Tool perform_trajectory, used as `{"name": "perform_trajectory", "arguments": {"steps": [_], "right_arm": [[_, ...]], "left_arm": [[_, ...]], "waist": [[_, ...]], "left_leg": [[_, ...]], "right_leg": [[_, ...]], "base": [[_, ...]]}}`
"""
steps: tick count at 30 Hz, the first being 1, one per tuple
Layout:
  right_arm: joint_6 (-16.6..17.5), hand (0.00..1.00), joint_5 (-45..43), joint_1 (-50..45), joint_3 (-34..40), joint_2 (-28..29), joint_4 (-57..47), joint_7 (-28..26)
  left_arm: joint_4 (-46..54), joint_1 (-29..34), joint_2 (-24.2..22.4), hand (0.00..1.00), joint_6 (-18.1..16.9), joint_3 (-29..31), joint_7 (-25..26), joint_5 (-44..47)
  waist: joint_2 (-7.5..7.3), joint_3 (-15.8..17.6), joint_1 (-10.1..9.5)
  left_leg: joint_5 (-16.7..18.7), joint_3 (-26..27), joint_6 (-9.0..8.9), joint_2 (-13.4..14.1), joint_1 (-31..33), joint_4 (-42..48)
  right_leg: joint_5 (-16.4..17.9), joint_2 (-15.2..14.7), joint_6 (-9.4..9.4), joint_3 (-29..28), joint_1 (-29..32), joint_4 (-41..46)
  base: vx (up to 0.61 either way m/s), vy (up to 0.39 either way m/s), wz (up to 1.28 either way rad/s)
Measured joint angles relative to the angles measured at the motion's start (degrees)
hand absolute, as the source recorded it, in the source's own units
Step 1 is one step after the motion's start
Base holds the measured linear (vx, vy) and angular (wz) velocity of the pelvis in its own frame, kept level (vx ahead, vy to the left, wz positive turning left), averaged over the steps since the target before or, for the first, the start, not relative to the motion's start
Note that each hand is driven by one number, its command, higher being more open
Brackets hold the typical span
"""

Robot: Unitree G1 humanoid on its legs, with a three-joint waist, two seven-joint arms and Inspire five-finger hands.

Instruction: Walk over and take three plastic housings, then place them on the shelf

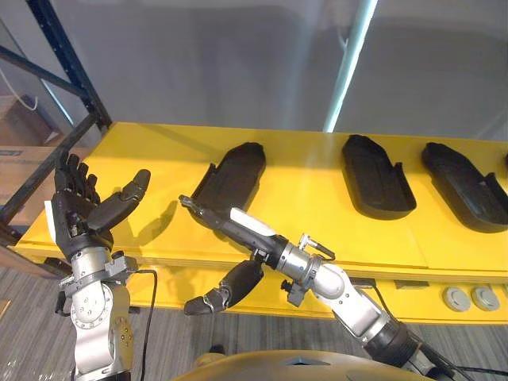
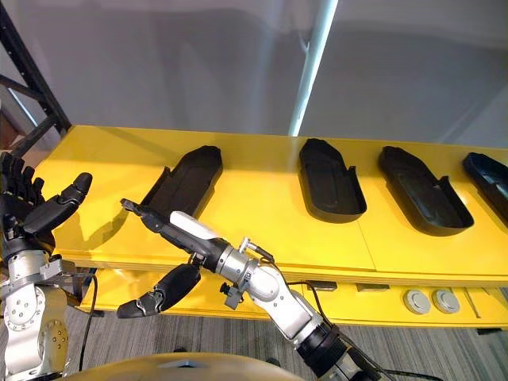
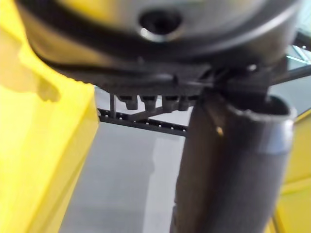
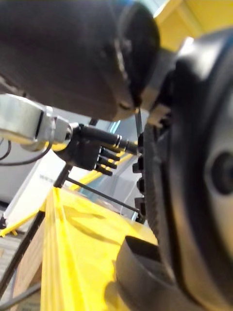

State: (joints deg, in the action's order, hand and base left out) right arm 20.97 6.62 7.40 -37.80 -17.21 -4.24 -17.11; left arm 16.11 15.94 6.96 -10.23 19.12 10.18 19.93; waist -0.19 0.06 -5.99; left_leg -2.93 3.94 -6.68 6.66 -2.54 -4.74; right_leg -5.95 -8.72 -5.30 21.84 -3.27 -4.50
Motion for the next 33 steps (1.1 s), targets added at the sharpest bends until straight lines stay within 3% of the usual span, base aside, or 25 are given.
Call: {"name": "perform_trajectory", "arguments": {"steps": [5,11,13,18,23,26,33], "right_arm": [[1.45,1.00,-6.71,2.94,-3.12,2.74,0.01,-1.32],[1.80,1.00,-15.33,5.27,-5.07,4.93,0.10,-7.99],[0.62,1.00,-17.02,5.28,-6.14,5.36,0.95,-10.24],[-7.11,1.00,-18.59,5.27,-9.33,6.76,5.69,-14.10],[-10.52,1.00,-17.55,5.22,-10.18,6.72,8.99,-13.60],[-10.60,1.00,-15.81,5.18,-10.18,6.72,9.64,-12.12],[-10.78,1.00,-13.60,4.52,-9.18,6.64,12.75,-3.10]], "left_arm": [[-0.63,0.54,-0.46,1.00,0.00,-0.05,-0.52,0.27],[-3.90,0.51,-1.06,1.00,-0.02,-0.08,-1.13,0.42],[-5.04,0.52,-1.82,1.00,-0.02,-0.08,-1.51,0.52],[-5.48,0.51,-2.08,1.00,-0.02,-0.18,-1.67,2.09],[-5.82,0.50,-2.07,1.00,-0.04,-0.19,-1.56,2.09],[-7.85,0.34,-2.05,1.00,-0.13,-0.24,-1.43,2.09],[-9.47,0.35,-2.05,1.00,-0.14,-0.37,-0.15,2.07]], "waist": [[-0.02,-0.05,-0.66],[0.05,-0.63,-1.31],[0.08,-1.20,-1.50],[-0.25,-1.70,-1.50],[-0.24,-1.70,-1.47],[-0.24,-1.70,-1.40],[-0.25,-1.70,-1.35]], "left_leg": [[-0.13,-1.13,-0.23,-0.03,0.00,-0.13],[-0.18,-1.40,-0.38,0.02,0.04,-0.24],[-0.19,-1.43,-0.36,0.02,0.08,-0.25],[-0.14,-1.47,-0.43,0.05,0.07,-0.25],[-0.12,-1.44,-0.47,0.09,0.06,-0.25],[-0.12,-1.41,-0.46,0.10,0.06,-0.24],[-0.08,-1.38,-0.50,0.13,0.05,-0.10]], "right_leg": [[0.27,-0.01,0.09,1.15,-0.74,0.00],[0.65,0.04,0.47,1.51,-0.82,0.00],[0.72,0.04,0.49,1.57,-0.80,0.00],[0.82,0.06,0.51,1.60,-0.84,0.00],[0.86,0.08,0.52,1.60,-0.82,0.00],[0.88,0.07,0.54,1.59,-0.80,0.00],[0.90,0.02,0.57,1.59,-0.80,0.00]], "base": [[-0.02,-0.011,0.11],[-0.01,-0.004,0.02],[0.00,0.000,0.00],[0.00,0.000,0.00],[0.00,0.000,0.00],[0.00,0.000,0.00],[0.00,0.000,0.00]]}}
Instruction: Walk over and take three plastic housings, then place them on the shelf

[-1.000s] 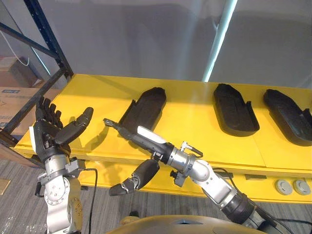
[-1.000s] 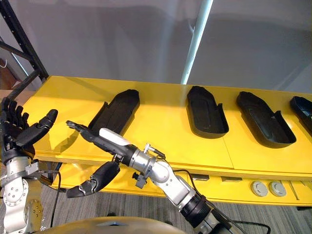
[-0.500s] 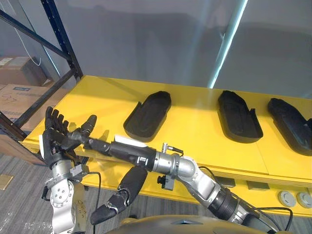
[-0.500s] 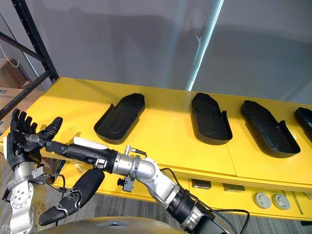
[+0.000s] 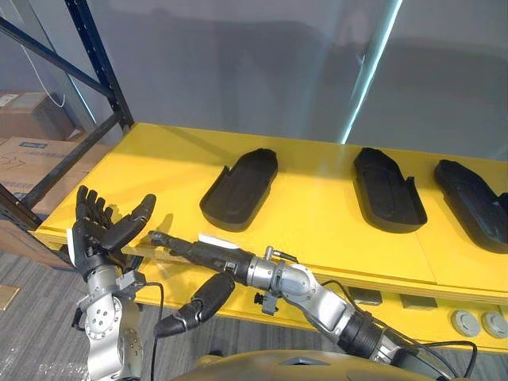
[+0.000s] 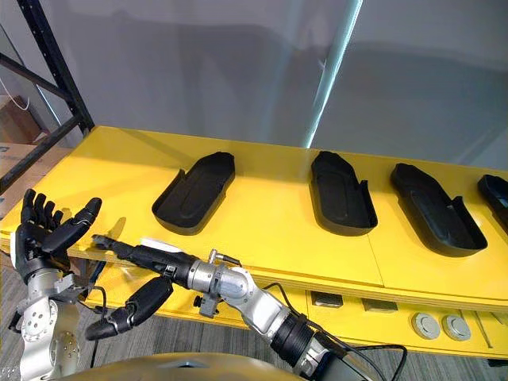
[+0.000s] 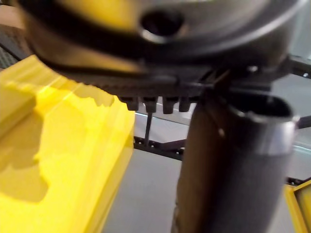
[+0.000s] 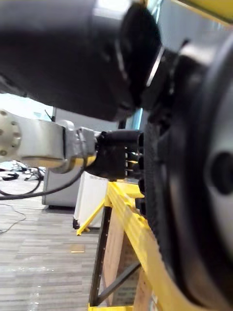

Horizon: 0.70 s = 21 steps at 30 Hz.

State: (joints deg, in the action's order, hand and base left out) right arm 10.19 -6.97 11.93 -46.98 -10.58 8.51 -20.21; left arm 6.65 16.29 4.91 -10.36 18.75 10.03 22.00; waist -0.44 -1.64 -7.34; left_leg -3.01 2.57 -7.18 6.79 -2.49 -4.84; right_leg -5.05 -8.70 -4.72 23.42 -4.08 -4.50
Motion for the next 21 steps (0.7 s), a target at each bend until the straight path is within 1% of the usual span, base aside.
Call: {"name": "perform_trajectory", "arguments": {"steps": [4,6,10,12,13,16,21], "right_arm": [[0.01,1.00,0.20,-0.54,2.49,0.00,0.22,4.56],[0.02,1.00,2.45,-0.89,4.34,0.01,0.25,7.15],[0.00,1.00,4.99,-2.18,6.57,0.05,0.39,10.12],[-0.13,1.00,5.18,-2.18,6.71,0.05,0.67,10.68],[-0.61,1.00,6.57,-2.18,7.12,0.07,0.68,10.93],[-2.03,1.00,6.67,-2.20,8.22,0.07,0.85,11.29],[-2.62,1.00,6.67,-2.26,9.79,0.07,0.86,11.51]], "left_arm": [[0.00,0.00,0.00,1.00,0.00,-0.10,0.44,0.01],[0.00,0.00,-0.01,1.00,0.00,-0.42,0.59,0.01],[0.01,0.02,-0.05,1.00,0.00,-0.47,0.62,0.01],[0.01,0.03,-0.06,1.00,0.00,-0.49,0.66,0.01],[0.01,0.04,-0.08,1.00,0.00,-0.50,0.66,0.01],[0.01,0.04,-0.09,1.00,0.00,-0.49,0.80,0.02],[0.06,0.04,-0.11,1.00,0.00,-0.48,0.93,0.02]], "waist": [[0.00,0.00,0.05],[0.00,0.00,0.09],[0.04,0.03,0.41],[0.07,0.06,0.62],[0.10,0.08,0.77],[0.17,0.15,1.08],[0.26,0.34,1.19]], "left_leg": [[0.07,0.06,-0.09,0.02,-0.03,0.01],[0.07,0.08,-0.10,0.03,-0.05,0.02],[0.10,0.14,-0.12,0.08,-0.08,0.03],[0.10,0.16,-0.12,0.12,-0.09,0.03],[0.11,0.18,-0.13,0.15,-0.11,0.03],[0.13,0.22,-0.17,0.27,-0.13,0.03],[0.19,0.31,-0.26,0.66,-0.21,0.03]], "right_leg": [[0.00,0.00,0.00,-0.04,0.00,0.00],[0.00,0.00,0.00,-0.05,0.00,0.00],[0.03,0.00,-0.01,-0.08,-0.01,0.00],[0.03,0.00,-0.01,-0.10,-0.01,0.00],[0.04,0.00,0.00,-0.12,-0.02,0.00],[0.08,0.05,0.03,-0.16,-0.03,0.00],[0.12,0.44,0.03,-0.23,-0.07,0.00]], "base": [[0.00,0.000,0.00],[0.00,0.000,0.00],[0.00,0.000,0.00],[0.00,0.000,0.00],[0.00,0.000,0.00],[0.00,0.000,0.00],[0.00,0.000,0.00]]}}
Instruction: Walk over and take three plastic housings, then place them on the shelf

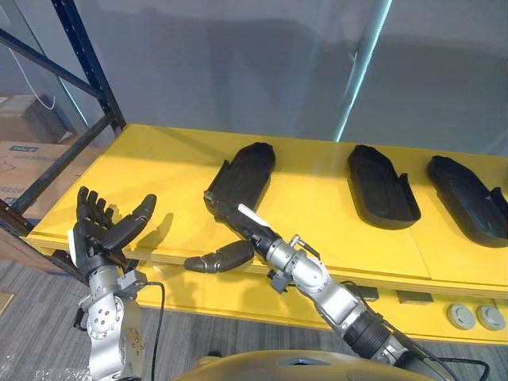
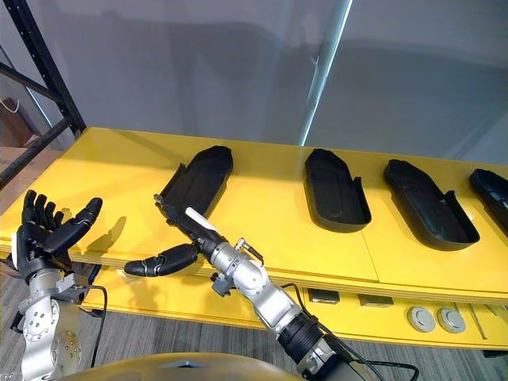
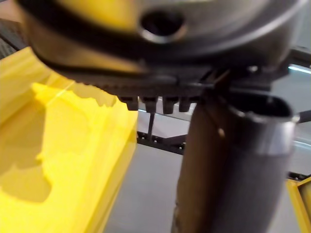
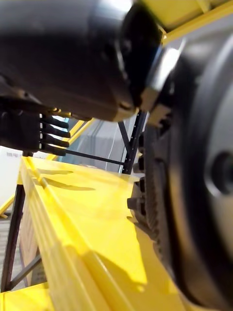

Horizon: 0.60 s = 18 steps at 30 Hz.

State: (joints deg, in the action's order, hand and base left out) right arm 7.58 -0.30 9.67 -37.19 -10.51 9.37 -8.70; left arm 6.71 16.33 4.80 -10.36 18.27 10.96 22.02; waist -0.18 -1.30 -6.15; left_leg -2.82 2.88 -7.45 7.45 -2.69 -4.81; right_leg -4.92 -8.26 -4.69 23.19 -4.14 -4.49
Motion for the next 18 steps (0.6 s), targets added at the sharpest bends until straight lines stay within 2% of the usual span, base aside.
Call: {"name": "perform_trajectory", "arguments": {"steps": [7,11,12,13,15,18], "right_arm": [[0.11,1.00,0.05,-0.12,1.94,-0.02,-0.02,0.63],[1.57,1.00,-0.62,-0.12,2.97,-0.10,-0.17,0.21],[1.98,1.00,-6.90,-0.12,3.06,-0.40,-0.81,-0.71],[2.00,1.00,-9.57,-0.19,3.51,-0.39,-1.56,-1.02],[3.28,1.00,-21.34,-1.68,8.70,0.90,-7.47,-1.71],[8.25,1.00,-28.35,-2.62,18.32,4.33,-15.84,-1.31]], "left_arm": [[0.70,0.00,-0.53,1.00,0.00,-0.02,-0.01,0.01],[1.20,0.00,-0.52,1.00,0.00,0.00,-0.03,0.10],[1.20,-0.01,-0.53,1.00,-0.05,-0.01,-0.16,0.37],[1.20,-0.01,-0.53,1.00,-0.11,-0.01,-0.27,0.37],[1.50,-0.04,-0.57,1.00,-0.95,0.02,-1.95,3.00],[3.36,-0.08,-1.46,1.00,-2.07,0.84,-3.41,4.93]], "waist": [[0.31,1.44,0.03],[0.17,2.12,0.02],[0.06,2.11,0.01],[-0.01,2.16,0.01],[0.05,2.85,-0.11],[0.26,3.41,0.00]], "left_leg": [[0.19,0.06,-0.07,0.31,-0.88,0.01],[0.46,0.13,0.16,0.33,-0.84,0.02],[0.40,0.19,0.03,0.35,-0.87,0.03],[0.41,0.20,0.02,0.35,-0.88,0.04],[0.45,0.21,-0.03,0.34,-0.87,0.06],[0.62,0.74,-0.07,0.33,-1.03,0.14]], "right_leg": [[0.29,0.32,-0.16,0.00,-0.92,0.00],[0.38,0.38,-0.20,-0.01,-0.84,0.00],[0.39,0.43,-0.22,-0.05,-0.85,0.01],[0.38,0.45,-0.23,-0.06,-0.85,0.01],[0.34,0.47,-0.27,-0.09,-0.85,0.01],[0.29,0.49,-0.33,-0.62,-0.70,0.01]], "base": [[0.00,0.000,0.00],[0.00,0.000,0.00],[0.00,0.000,0.00],[0.00,0.000,0.00],[0.00,0.000,0.00],[0.00,0.001,-0.07]]}}
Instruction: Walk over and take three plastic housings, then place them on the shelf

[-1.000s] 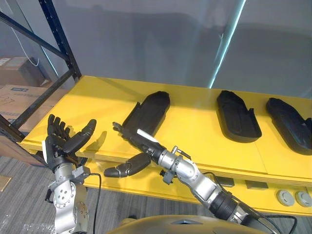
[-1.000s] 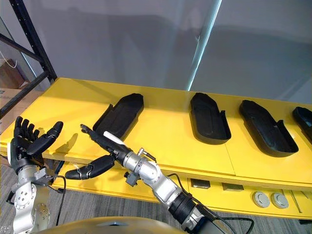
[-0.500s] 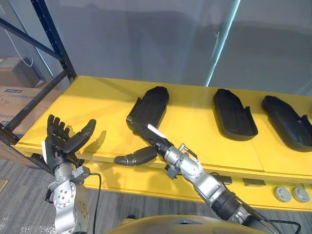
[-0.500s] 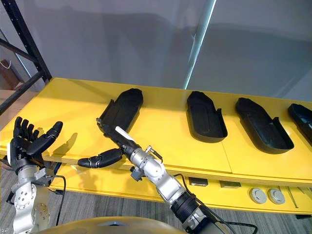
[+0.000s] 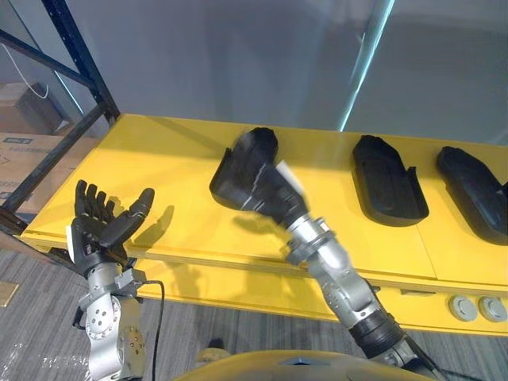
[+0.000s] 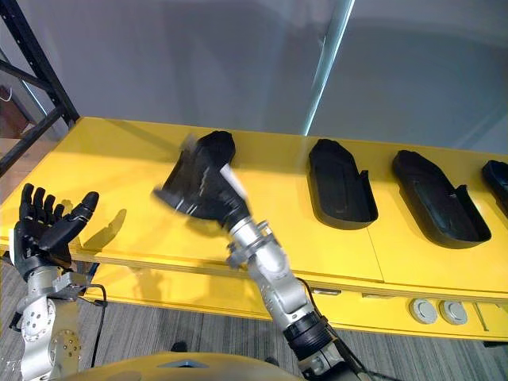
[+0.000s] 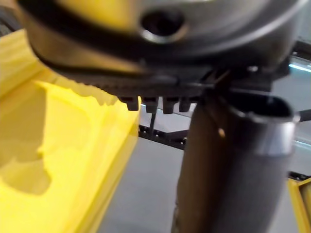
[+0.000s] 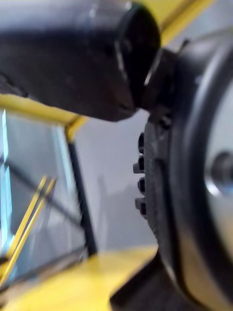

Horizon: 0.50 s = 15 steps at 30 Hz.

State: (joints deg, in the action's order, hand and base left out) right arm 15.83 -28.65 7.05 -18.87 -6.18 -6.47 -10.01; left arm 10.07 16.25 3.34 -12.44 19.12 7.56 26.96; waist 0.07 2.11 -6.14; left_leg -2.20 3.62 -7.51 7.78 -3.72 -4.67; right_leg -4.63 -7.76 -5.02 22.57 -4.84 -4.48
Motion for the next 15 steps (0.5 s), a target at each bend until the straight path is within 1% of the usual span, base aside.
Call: {"name": "perform_trajectory", "arguments": {"steps": [2,3,6,7,8,15], "right_arm": [[3.15,1.00,-2.73,-0.02,6.74,0.80,-5.16,1.15],[3.93,1.00,-4.24,-0.10,11.23,0.82,-7.78,1.90],[4.48,1.00,-5.41,-1.65,20.05,0.41,-9.95,4.91],[3.87,1.00,-5.36,-3.43,23.36,0.16,-9.97,6.72],[0.60,1.00,-0.92,-14.52,30.56,2.02,-9.90,9.24],[0.61,1.00,-0.85,-15.99,30.72,2.02,-9.89,9.26]], "left_arm": [[1.47,-0.01,-0.48,1.00,-1.15,-0.06,-0.69,0.61],[2.39,-0.12,-0.52,1.00,-1.71,-0.04,-1.15,1.63],[4.73,-0.60,-0.53,1.00,-2.49,-0.08,-2.22,2.27],[5.76,-0.88,-0.53,1.00,-2.49,-0.15,-2.34,2.29],[6.42,-1.78,-2.98,1.00,-2.50,-0.25,-3.06,2.35],[6.41,-1.70,-2.95,1.00,-2.47,-0.76,-3.05,2.16]], "waist": [[-0.09,0.01,0.03],[-0.08,0.02,0.38],[-0.05,0.00,1.81],[-0.01,0.02,2.54],[1.16,-0.61,6.36],[1.18,-0.53,6.44]], "left_leg": [[0.80,0.93,-0.13,-0.03,-0.15,1.25],[1.36,1.53,-0.05,-0.04,-0.51,1.91],[2.05,2.53,-0.10,0.04,-0.88,2.54],[2.07,2.81,-0.09,0.09,-1.00,2.51],[2.72,5.72,-0.38,0.97,-2.52,2.40],[2.71,5.73,-0.38,0.88,-2.52,2.50]], "right_leg": [[-0.04,-0.06,-0.05,-0.92,-0.19,0.00],[-0.04,-0.13,-0.05,-1.53,-0.49,0.00],[-0.04,-0.24,-0.06,-2.52,-0.69,0.00],[-0.05,-0.22,-0.07,-2.73,-0.63,0.00],[-0.12,0.83,-0.10,-5.44,-0.25,0.00],[-0.16,0.47,-0.15,-5.57,-0.19,0.01]], "base": [[0.01,0.010,-0.23],[0.01,0.021,-0.29],[-0.01,0.017,-0.20],[-0.01,0.009,-0.09],[0.00,0.003,-0.04],[0.00,0.000,0.00]]}}
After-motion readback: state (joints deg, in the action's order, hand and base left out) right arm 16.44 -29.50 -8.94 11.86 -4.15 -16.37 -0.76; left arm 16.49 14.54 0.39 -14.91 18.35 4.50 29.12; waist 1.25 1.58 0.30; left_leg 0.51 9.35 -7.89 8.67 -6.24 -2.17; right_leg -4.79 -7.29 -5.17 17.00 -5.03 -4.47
